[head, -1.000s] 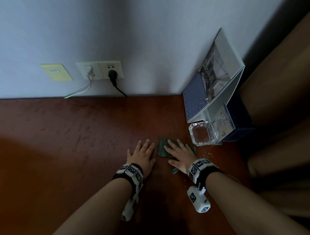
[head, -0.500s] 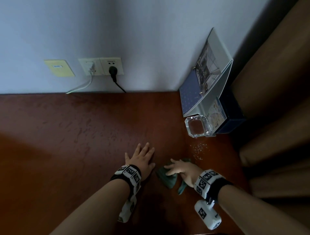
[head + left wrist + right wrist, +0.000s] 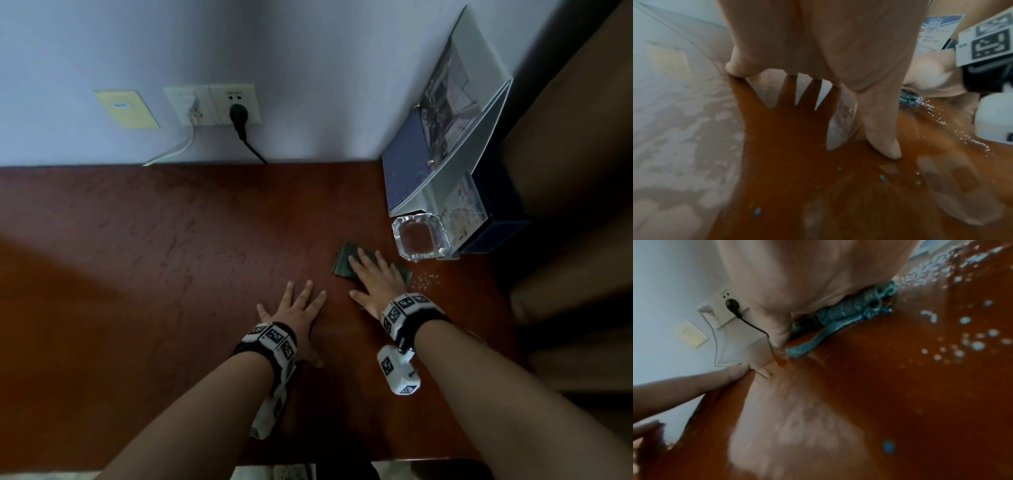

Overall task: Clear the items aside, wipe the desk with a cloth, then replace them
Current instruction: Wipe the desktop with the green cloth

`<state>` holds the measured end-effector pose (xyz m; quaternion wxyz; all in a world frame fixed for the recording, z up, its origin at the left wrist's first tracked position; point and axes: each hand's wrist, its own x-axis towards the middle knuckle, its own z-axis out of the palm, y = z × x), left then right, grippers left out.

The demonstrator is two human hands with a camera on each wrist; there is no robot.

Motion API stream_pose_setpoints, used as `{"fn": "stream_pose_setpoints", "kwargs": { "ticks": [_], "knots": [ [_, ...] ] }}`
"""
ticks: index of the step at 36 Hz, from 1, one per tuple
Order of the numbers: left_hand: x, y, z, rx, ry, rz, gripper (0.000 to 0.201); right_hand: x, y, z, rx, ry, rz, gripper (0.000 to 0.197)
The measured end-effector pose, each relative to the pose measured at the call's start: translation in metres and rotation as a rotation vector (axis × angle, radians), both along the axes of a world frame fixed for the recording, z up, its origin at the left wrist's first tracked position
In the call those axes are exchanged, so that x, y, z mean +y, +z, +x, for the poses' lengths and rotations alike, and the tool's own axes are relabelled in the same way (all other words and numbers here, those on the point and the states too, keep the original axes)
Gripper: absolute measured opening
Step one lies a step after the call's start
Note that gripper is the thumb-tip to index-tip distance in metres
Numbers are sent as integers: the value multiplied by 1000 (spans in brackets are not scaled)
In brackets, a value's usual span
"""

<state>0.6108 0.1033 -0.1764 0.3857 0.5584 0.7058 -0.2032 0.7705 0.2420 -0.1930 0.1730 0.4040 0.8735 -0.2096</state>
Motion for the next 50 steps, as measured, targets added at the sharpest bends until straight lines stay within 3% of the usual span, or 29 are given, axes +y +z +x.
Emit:
{"fn": "stream_pose_setpoints", "kwargs": {
  "ticks": [6,11,19,23,25,29,32,34,36,38,40,44,50],
  "knots": [
    [2,2,3,4,7,13,134,-21,-1,18,-28,115,31,67],
    [-3,7,8,11,22,19,129,-52,2,44,90,163,-43,55],
    [-14,17,20,-34,26,85,112,-102,3,76,257,155,-104,62],
    [-29,19,25,-51,-6,71,118,-116,7,87,322,138,-198,60],
    [-37,20,28,-45,-22,7,125,-119,11,89,357,63,-283,56],
    [-51,17,34,-39,-4,-81,135,-114,31,87,414,-331,-580,52],
    [-54,14,36,-52,25,-76,134,-97,51,68,506,-488,-580,43],
    [-54,15,36,-57,27,-78,135,-83,58,55,639,-682,-648,37],
    [-52,15,36,-56,22,-83,135,-73,55,45,752,-753,-719,53],
    [-52,14,36,-54,22,-90,136,-65,46,37,646,-547,-460,65],
    [-52,13,36,-60,24,-91,136,-62,31,30,398,-327,-171,60],
    [-52,14,35,-64,11,-80,136,-73,4,26,-55,-104,-13,67],
    [-54,10,35,-55,9,-71,136,-92,-6,40,-82,35,57,71]
  ]
}}
